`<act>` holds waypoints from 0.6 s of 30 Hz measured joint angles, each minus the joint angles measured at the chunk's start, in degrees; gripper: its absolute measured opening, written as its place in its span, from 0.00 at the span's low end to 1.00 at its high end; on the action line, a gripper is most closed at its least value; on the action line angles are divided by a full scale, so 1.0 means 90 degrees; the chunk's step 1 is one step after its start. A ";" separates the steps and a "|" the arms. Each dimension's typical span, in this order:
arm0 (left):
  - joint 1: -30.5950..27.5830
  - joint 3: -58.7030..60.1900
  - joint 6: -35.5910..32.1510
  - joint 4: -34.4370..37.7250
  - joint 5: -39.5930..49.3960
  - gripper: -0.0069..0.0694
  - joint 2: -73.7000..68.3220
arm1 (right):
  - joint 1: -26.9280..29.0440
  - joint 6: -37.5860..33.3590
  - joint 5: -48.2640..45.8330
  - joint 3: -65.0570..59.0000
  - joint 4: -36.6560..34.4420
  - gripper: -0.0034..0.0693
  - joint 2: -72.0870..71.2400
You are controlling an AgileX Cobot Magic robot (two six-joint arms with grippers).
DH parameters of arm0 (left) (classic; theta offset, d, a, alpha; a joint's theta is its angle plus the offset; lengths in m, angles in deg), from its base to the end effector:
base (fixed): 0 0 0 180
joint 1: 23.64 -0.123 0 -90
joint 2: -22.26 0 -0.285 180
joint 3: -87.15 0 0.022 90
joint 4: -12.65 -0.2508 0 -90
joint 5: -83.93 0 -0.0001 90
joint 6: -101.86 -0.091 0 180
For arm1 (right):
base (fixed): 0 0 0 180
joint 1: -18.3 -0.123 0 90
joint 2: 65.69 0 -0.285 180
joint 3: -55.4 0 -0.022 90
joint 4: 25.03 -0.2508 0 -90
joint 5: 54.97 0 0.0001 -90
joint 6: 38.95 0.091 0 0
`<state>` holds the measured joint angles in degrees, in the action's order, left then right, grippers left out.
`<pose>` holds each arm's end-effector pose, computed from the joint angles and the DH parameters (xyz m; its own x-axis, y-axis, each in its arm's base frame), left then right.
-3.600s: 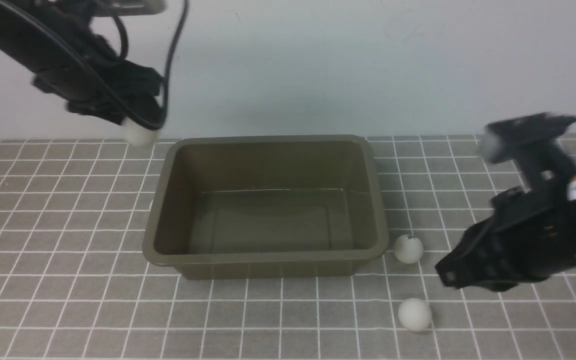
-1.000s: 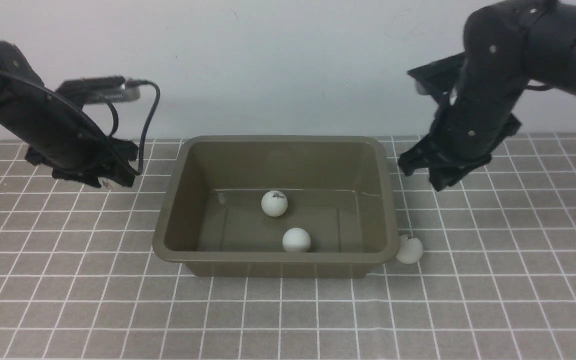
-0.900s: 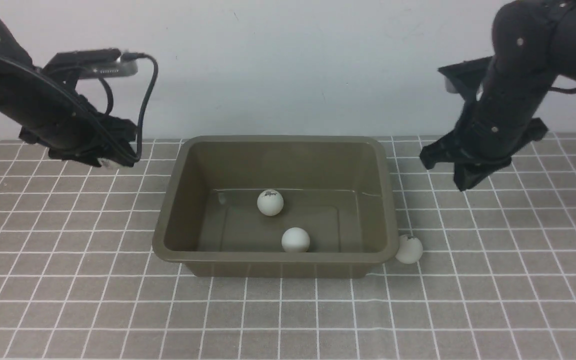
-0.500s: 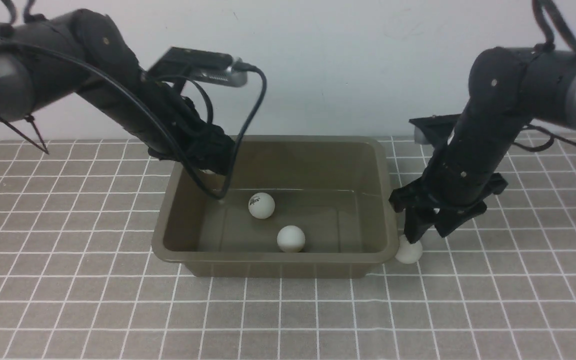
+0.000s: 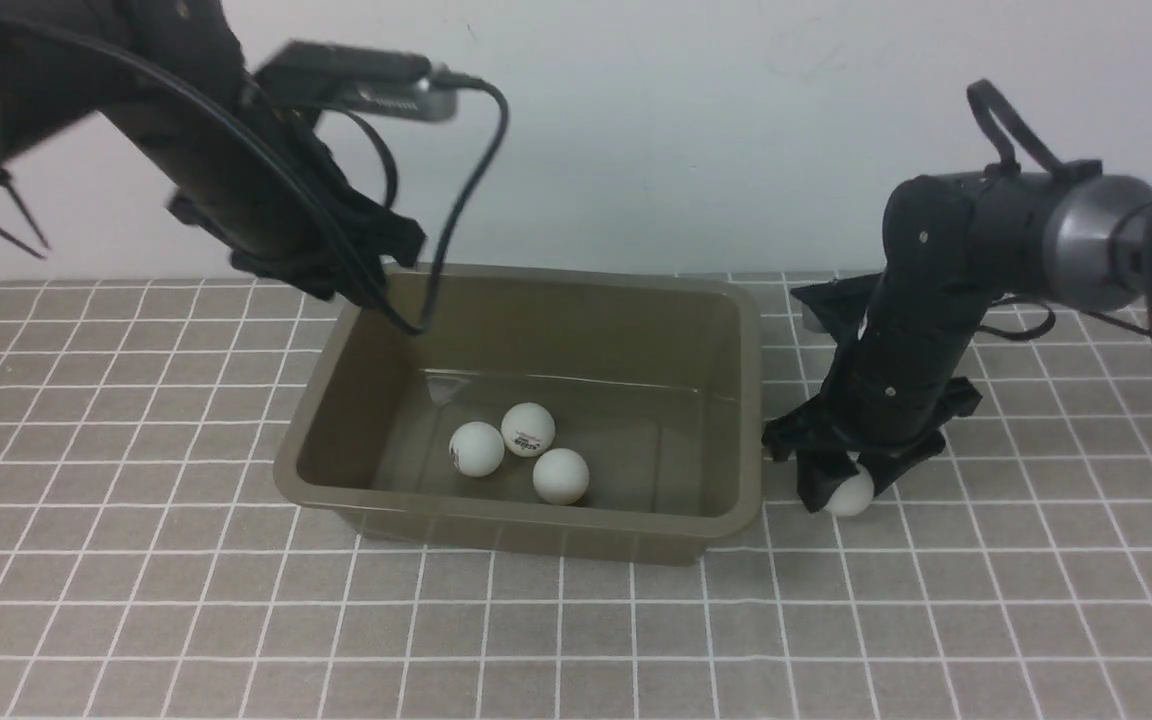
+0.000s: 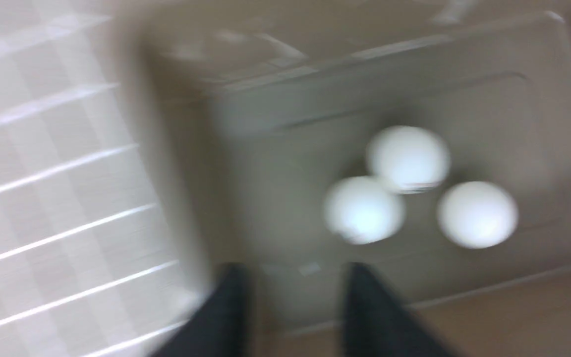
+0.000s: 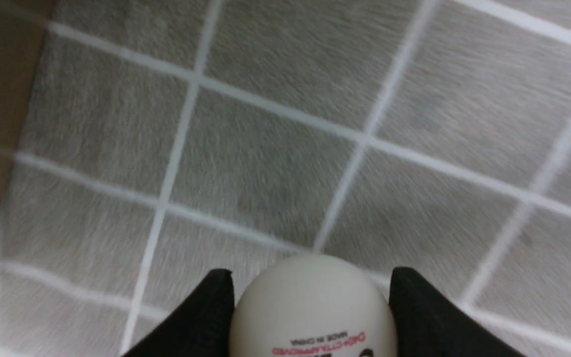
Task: Put the table tennis balls into the box on the grey coffee tablecloth.
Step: 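Reach for and grasp a ping pong ball on the table, then release the ping pong ball into the bin and lift the gripper away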
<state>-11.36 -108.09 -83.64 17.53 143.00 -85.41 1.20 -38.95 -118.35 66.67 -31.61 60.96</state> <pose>0.3712 -0.0876 0.3262 -0.8440 0.2369 -0.4813 0.2906 0.9560 -0.0390 0.3875 0.1290 0.1735 -0.9695 -0.2445 -0.0190 -0.2452 0.9639 0.1035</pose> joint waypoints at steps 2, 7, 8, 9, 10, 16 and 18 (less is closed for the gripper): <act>-0.0126 0.0051 0.0237 -0.0369 0.0190 0.14 0.0563 | 0.0007 0.0073 -0.0101 0.0066 -0.0092 0.55 -0.0339; -0.0402 0.0881 0.0533 -0.0639 0.0144 0.08 0.1915 | -0.0217 -0.0088 0.0277 0.0185 -0.1000 0.55 -0.1330; -0.0427 0.1461 0.0611 -0.0610 -0.0019 0.08 0.2498 | -0.0445 -0.0406 0.0698 0.0238 -0.1254 0.55 -0.1499; -0.0427 0.1529 0.0611 -0.0615 -0.0037 0.08 0.2560 | -0.0495 -0.0435 0.0796 0.0253 -0.1271 0.55 -0.1498; -0.0427 0.2097 0.0654 -0.0481 -0.0219 0.08 0.3091 | -0.0677 -0.0606 0.1097 0.0352 -0.1379 0.55 -0.1419; -0.0427 0.3866 0.0668 0.0159 -0.0915 0.08 0.4198 | -0.0861 -0.0455 0.1005 0.0956 -0.1460 0.60 -0.0694; -0.0427 0.4213 0.0673 0.0208 -0.0966 0.08 0.4344 | -0.0861 -0.0395 0.0773 0.1187 -0.1388 0.70 -0.0526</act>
<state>-15.20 -70.17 -77.58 19.41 134.30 -46.31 -6.55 -42.51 -111.38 77.35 -44.11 56.23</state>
